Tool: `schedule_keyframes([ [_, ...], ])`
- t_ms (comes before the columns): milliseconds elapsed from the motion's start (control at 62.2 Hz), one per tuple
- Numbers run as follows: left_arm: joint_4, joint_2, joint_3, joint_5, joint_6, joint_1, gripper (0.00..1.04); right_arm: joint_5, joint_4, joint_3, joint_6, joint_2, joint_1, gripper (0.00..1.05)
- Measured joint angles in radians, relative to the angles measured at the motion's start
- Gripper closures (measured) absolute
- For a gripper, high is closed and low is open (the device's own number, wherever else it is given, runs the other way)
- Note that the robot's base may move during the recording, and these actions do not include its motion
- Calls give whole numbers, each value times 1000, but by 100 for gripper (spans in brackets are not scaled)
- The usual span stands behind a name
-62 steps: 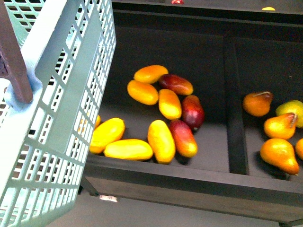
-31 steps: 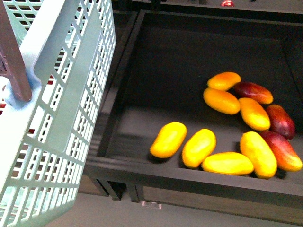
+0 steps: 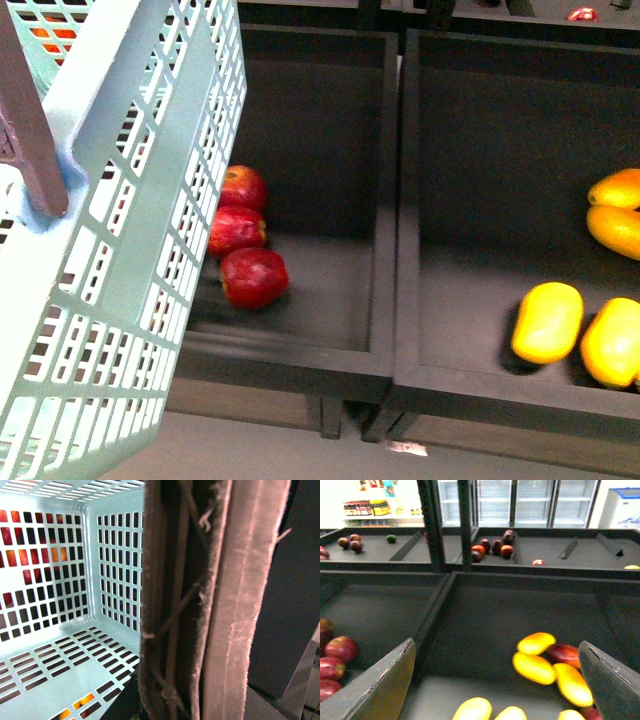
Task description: Pick mango and avocado into basket
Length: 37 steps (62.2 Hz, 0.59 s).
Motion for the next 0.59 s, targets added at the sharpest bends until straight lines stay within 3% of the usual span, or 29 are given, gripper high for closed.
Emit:
schedule_keyframes([
  [595,0,0,0,-26,16,10,89,-6,0,0,0,0,-2,9],
])
